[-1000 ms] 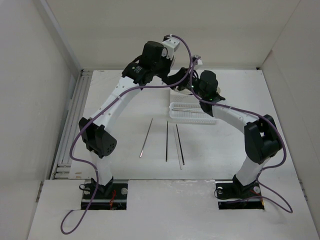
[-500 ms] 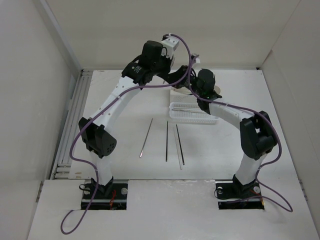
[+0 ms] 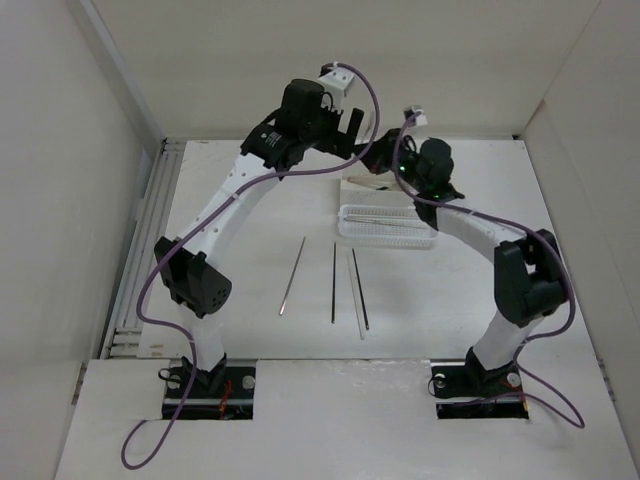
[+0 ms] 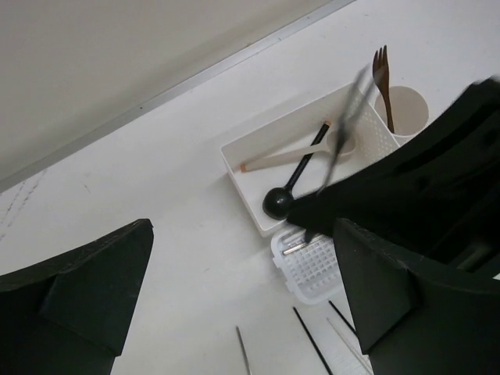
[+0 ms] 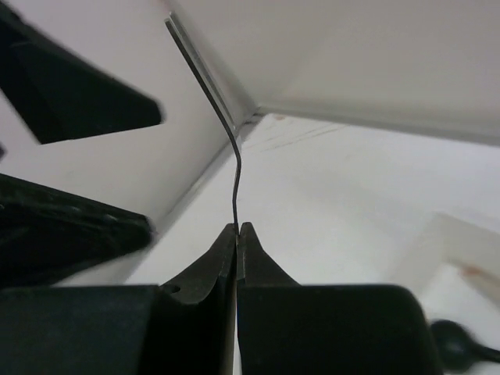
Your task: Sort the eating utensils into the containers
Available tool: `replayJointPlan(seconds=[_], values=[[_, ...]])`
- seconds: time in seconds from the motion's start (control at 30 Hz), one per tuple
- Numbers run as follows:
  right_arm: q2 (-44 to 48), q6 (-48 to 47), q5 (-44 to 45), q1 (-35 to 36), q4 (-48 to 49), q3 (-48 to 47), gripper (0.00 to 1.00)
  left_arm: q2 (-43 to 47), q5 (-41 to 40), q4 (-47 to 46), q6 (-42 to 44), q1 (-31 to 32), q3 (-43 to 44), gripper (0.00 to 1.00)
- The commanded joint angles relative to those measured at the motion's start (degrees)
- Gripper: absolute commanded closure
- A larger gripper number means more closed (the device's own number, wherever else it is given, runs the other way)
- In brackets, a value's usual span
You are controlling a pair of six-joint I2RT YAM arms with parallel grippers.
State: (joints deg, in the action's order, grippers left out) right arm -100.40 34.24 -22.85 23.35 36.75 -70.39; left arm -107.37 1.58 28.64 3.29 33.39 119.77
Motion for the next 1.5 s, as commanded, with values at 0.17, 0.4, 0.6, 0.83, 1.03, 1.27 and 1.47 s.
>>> replayJointPlan(seconds=[0.17, 0.4, 0.6, 0.83, 1.03, 1.27, 1.47], values=[[12.4, -32.0, 15.9, -11.7, -4.2, 9.4, 1.00, 5.3, -13.1, -1.3, -0.7, -2.8, -0.6, 0.00], [9.4, -38.4, 17.5, -20.3, -5.3, 11.8, 1.00, 4.8, -14.3, -1.3, -0.7, -4.6, -4.1, 0.00], [4.3, -39.4, 13.2, -21.1, -7.0, 9.8, 1.00, 1.6, -15.5, -2.4, -0.1, -4.6, -3.0, 0.00], [0.1, -40.0, 13.2, -21.1, -7.6, 5.8, 1.00, -0.3, -16.1, -2.4, 0.4, -4.6, -2.4, 0.00], [-1.4, -41.1, 13.2, -21.1, -9.6, 3.8, 1.00, -0.8, -16.6, -2.9, 0.4, -4.6, -1.9, 0.00], [-3.1, -41.7, 12.0, -21.1, -11.8, 2.4, 1.00, -0.8, -17.1, -2.9, 0.9, -4.6, -1.9, 0.00], [-3.7, -41.7, 12.0, -21.1, -12.3, 1.8, 0.88, -0.8, -17.1, -2.9, 0.9, -4.6, -1.9, 0.00]])
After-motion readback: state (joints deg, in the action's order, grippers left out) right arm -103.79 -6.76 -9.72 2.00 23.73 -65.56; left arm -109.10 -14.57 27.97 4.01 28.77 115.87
